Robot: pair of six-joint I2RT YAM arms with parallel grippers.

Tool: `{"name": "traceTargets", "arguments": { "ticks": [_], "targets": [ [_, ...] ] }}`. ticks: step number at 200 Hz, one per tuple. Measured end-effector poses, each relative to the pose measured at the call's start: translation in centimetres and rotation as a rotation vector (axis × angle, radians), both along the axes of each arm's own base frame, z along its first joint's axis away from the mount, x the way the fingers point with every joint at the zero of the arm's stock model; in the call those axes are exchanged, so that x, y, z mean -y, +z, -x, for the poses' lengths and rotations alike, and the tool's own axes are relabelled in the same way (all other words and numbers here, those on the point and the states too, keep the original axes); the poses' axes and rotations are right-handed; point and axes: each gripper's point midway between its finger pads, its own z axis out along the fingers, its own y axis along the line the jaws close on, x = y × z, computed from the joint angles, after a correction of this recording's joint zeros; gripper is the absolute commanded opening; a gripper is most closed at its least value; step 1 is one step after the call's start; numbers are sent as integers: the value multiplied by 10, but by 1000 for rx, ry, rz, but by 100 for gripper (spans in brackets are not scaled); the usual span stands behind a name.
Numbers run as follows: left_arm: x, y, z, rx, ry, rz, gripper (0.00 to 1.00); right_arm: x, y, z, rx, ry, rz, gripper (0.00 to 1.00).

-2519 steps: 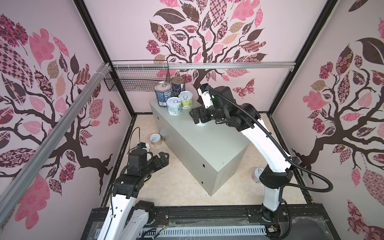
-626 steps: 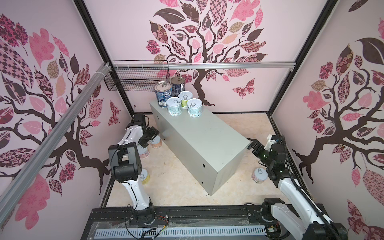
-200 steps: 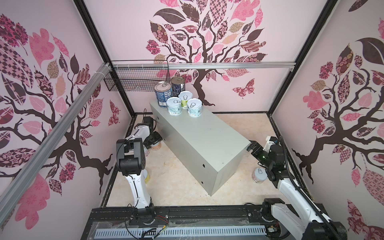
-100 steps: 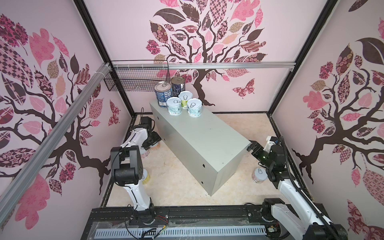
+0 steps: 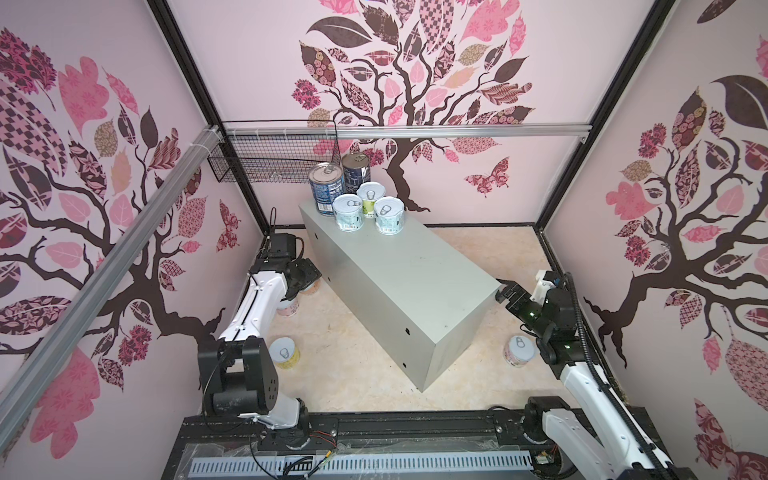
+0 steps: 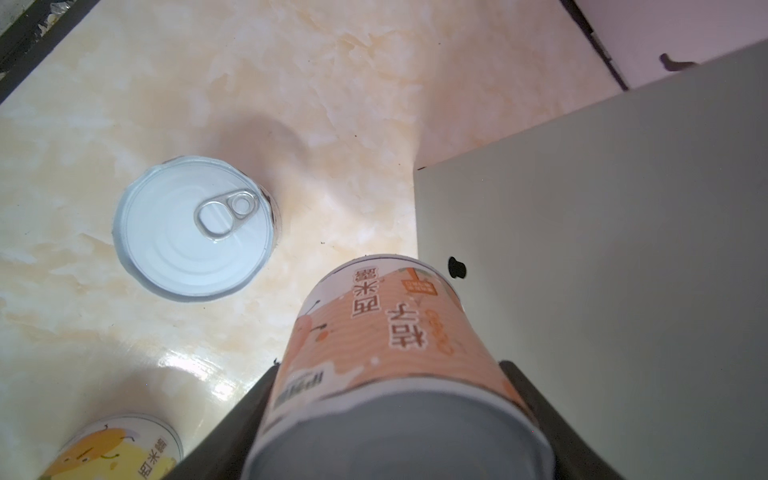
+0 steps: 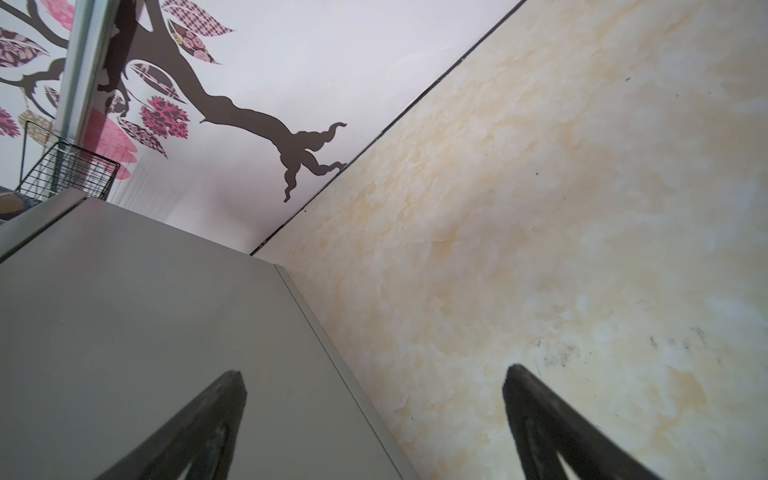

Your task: Place and organize the canned foods onto the counter

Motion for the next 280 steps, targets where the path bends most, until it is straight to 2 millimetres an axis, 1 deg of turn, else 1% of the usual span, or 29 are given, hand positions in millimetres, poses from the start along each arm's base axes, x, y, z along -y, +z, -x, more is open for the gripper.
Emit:
{"name": "traceTargets", "arguments": {
  "ticks": [12,25,53,91,112,134,144,157,179,196,212,226,250,265,280],
  "targets": [
    [5,10,4,30,-10,6,56,0,8,1,17,1,1,100],
    [9,21,9,59,-22,12,56,0,12,2,26,2,1,100],
    [15,45,23,126,-39,19,55,-1,11,5,16,5,-4,100],
    [22,73,45,204,-59,29,55,-4,6,10,-7,13,-2,100],
    [27,87,56,241,-77,33,54,-13,1,13,-42,35,31,100],
    [31,97,67,267,-99,30,55,-26,11,14,-30,72,54,100],
    [34,101,73,276,-116,24,55,-28,15,14,-21,80,59,100],
    [40,106,79,287,-146,11,55,-28,18,14,-18,78,70,100],
    [56,109,92,288,-219,-20,55,-25,17,14,-32,68,90,100],
    [66,112,98,280,-269,-43,54,-24,20,13,-29,66,103,100],
    [72,118,102,284,-302,-61,54,-24,22,13,-28,64,108,100],
    [76,129,105,298,-328,-77,54,-23,22,13,-27,65,110,100],
    [85,154,107,348,-382,-105,54,-24,19,14,-40,66,112,100],
    [95,166,109,362,-438,-123,53,-24,19,14,-43,67,115,100],
    [110,175,110,360,-515,-141,53,-24,17,14,-47,68,117,100]
  ]
}}
